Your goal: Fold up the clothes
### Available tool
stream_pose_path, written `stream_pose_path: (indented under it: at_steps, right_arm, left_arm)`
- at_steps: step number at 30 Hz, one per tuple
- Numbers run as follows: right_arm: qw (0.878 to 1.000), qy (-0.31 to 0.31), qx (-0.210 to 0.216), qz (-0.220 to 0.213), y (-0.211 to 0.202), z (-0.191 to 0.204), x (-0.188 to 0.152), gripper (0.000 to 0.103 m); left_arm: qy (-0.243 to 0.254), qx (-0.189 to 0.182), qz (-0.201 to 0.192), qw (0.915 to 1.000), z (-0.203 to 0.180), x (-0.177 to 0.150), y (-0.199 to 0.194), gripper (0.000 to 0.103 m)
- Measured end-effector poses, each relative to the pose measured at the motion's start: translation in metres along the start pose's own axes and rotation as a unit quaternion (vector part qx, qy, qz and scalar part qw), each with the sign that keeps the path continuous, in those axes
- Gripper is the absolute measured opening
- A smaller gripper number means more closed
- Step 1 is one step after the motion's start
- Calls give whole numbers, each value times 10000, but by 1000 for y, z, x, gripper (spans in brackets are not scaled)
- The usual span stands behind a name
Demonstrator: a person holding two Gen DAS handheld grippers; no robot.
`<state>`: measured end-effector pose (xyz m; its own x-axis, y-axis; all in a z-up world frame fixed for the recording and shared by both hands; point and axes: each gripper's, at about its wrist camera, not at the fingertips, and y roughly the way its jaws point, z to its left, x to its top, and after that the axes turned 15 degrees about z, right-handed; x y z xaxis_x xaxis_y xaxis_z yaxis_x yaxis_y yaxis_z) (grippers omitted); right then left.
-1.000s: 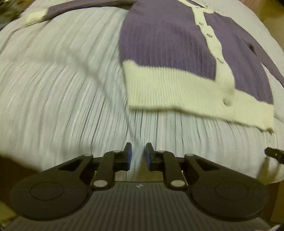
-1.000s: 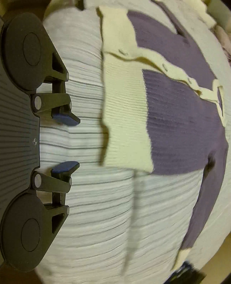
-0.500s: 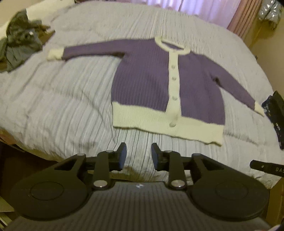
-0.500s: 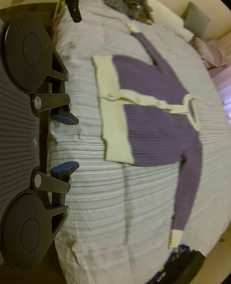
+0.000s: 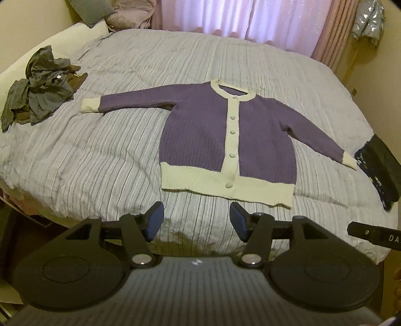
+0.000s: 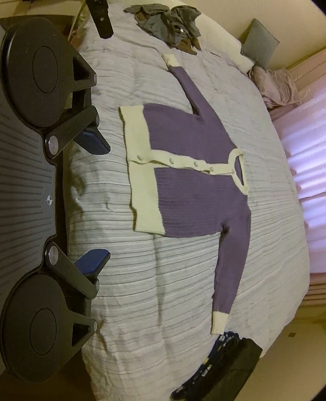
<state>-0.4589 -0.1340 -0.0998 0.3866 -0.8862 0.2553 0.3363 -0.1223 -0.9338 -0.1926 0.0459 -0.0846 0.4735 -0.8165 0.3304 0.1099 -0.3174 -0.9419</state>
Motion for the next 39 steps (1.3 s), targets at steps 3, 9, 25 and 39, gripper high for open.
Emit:
stream_pose_path:
  at_steps: [3, 9, 25, 39]
  right_arm:
    - [10000, 16, -48, -51, -10, 3, -7, 85]
    - [9996, 132, -145, -212, -25, 9, -11, 85]
    - [9993, -263, -259, -91, -27, 48, -25, 85]
    - [9990, -273, -360, -49, -31, 49, -39, 85]
  left_arm:
    - [82, -17, -17, 10000, -4, -3, -5, 54]
    - [252, -11, -211, 9995, -6, 1, -21, 58]
    - [53, 167, -179, 9997, 26, -9, -35, 62]
    - [282, 101, -145, 9994, 15, -22, -38, 62]
